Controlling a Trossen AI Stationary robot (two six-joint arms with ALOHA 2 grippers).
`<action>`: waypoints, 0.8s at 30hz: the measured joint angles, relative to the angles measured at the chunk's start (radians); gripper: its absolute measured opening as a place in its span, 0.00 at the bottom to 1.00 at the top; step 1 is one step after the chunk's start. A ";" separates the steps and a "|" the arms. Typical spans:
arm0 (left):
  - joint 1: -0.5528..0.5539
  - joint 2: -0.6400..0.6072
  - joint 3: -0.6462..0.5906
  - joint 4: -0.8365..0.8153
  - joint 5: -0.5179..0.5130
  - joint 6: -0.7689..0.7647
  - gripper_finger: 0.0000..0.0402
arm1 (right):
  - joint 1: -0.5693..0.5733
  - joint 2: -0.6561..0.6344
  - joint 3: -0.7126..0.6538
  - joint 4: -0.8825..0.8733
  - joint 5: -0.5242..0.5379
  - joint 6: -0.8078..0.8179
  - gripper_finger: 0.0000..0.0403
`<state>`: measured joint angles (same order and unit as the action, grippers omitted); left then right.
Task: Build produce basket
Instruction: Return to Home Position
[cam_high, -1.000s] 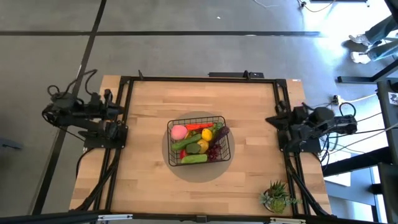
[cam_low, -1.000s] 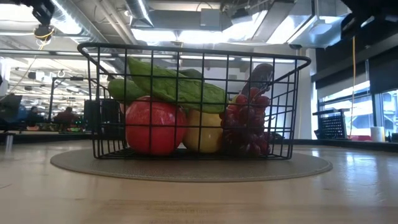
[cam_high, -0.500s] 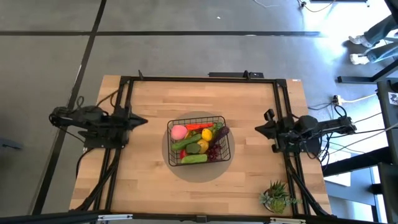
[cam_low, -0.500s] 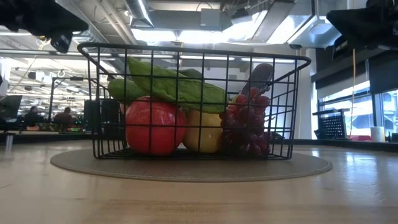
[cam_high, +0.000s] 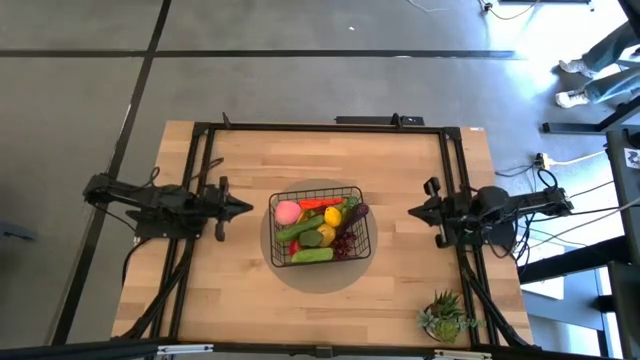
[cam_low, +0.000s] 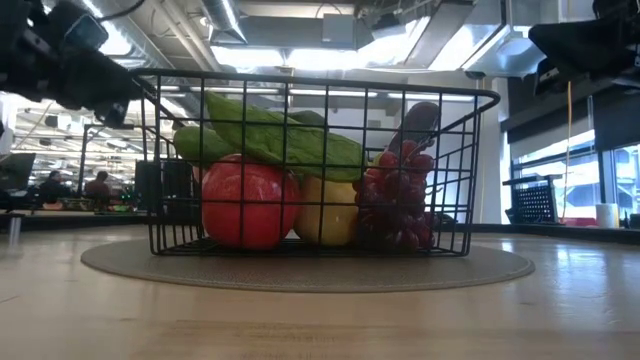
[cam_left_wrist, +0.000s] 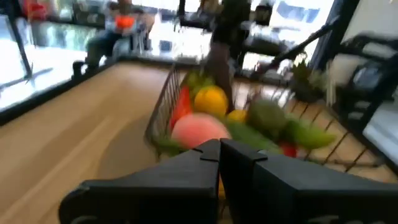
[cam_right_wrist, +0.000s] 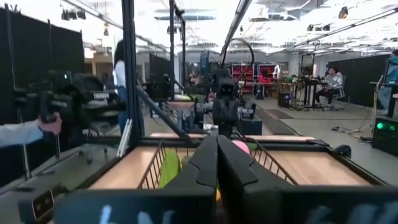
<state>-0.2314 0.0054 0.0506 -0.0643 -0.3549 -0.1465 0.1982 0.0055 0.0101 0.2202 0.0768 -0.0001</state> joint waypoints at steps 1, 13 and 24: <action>0.000 0.002 -0.010 0.031 0.005 0.004 0.00 | 0.000 0.000 0.000 -0.009 0.000 -0.008 0.00; 0.000 0.002 -0.038 0.105 0.110 0.123 0.00 | 0.000 0.000 0.000 -0.127 0.000 -0.009 0.00; 0.000 0.002 -0.038 0.104 0.110 0.124 0.04 | 0.000 0.000 0.000 -0.153 0.000 -0.009 0.00</action>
<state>-0.2314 0.0071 0.0128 0.0397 -0.2447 -0.0227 0.1982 0.0059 0.0105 0.0677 0.0772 -0.0090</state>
